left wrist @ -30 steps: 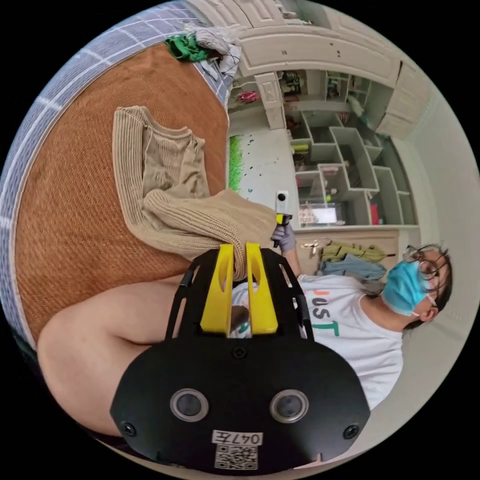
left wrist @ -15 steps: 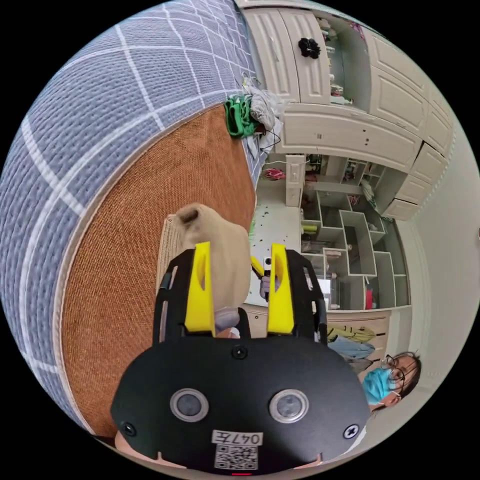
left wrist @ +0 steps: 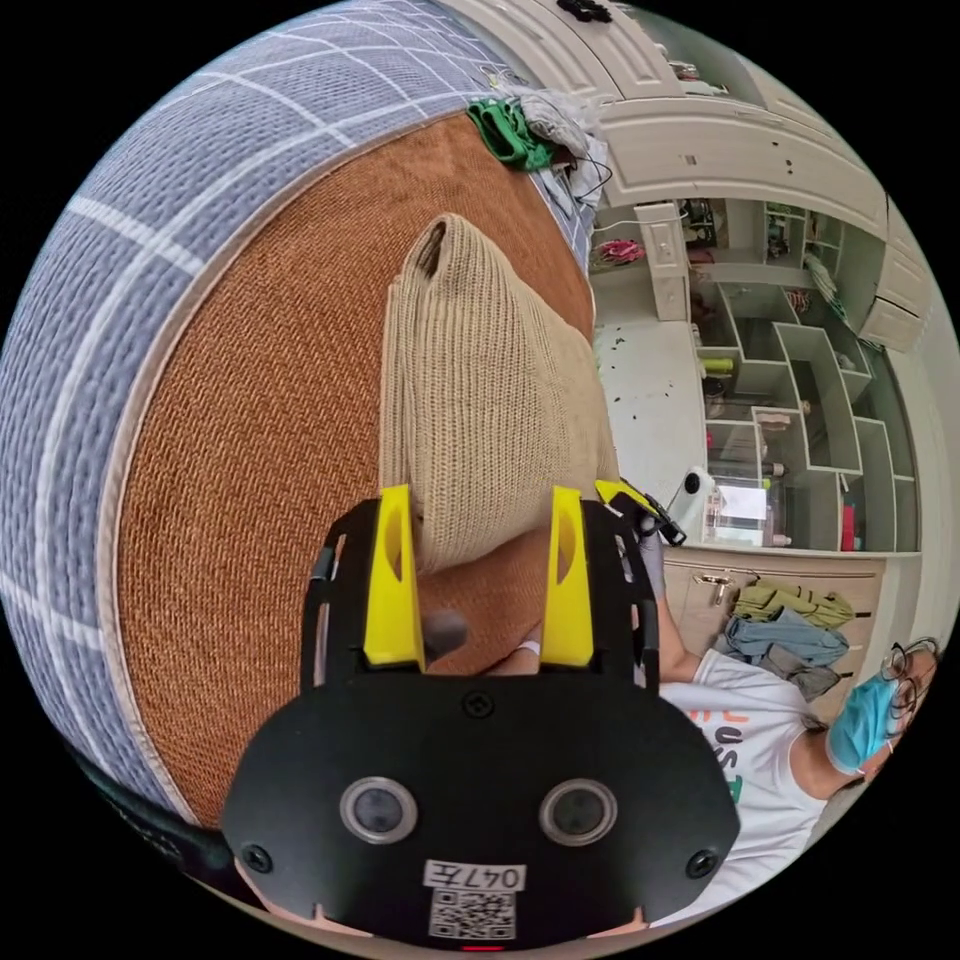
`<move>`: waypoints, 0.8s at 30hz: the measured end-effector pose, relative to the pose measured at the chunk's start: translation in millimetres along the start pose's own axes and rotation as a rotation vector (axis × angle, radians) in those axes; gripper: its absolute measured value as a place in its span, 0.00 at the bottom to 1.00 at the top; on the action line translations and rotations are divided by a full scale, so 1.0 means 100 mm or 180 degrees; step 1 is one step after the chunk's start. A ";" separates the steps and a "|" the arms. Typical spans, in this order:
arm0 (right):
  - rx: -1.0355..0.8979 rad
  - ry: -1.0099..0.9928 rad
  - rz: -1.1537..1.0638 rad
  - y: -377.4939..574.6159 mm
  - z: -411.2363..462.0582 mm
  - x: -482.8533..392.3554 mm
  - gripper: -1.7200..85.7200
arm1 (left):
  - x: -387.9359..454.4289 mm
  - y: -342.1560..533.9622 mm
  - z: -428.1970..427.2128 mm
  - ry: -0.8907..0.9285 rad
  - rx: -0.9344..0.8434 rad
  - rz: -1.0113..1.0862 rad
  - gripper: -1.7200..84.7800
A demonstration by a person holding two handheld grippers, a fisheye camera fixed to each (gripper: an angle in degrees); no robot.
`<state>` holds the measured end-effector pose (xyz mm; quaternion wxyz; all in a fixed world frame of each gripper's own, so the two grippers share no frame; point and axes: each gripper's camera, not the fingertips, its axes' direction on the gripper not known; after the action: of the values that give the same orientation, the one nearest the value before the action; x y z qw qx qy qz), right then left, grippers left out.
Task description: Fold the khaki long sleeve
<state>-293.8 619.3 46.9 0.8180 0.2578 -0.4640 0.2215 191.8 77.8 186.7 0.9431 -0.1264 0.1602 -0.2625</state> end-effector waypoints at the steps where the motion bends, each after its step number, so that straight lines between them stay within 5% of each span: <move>1: 0.0099 -0.0211 0.0068 0.00 -0.06 0.02 0.03 | 0.01 0.05 0.00 -0.0081 -0.0006 -0.0015 0.22; 5: -0.0174 -0.0124 0.0888 0.17 0.06 0.65 0.03 | -0.09 0.19 -0.04 0.0057 0.0011 -0.0175 0.17; 7: -0.0138 -0.0625 0.1201 0.28 0.07 0.87 0.04 | -0.13 0.21 0.01 0.0135 -0.0066 -0.0210 0.15; 15: 0.0685 0.0018 0.0492 -0.16 -0.97 0.40 0.18 | 0.24 0.34 -0.22 -0.0377 0.0294 0.0127 0.15; 19: 0.0447 0.0186 0.0481 -0.55 -0.83 0.58 0.22 | 0.55 0.44 -0.39 -0.0522 0.0792 0.0495 0.14; 24: 0.0461 0.0293 0.0275 -0.92 -0.62 0.20 0.19 | 0.73 0.36 -0.15 -0.0645 0.0659 0.0825 0.14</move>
<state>-189.4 589.5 17.4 0.8074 0.2856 -0.4194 0.3011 261.8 65.8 144.5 0.9883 -0.0329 0.0515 -0.1399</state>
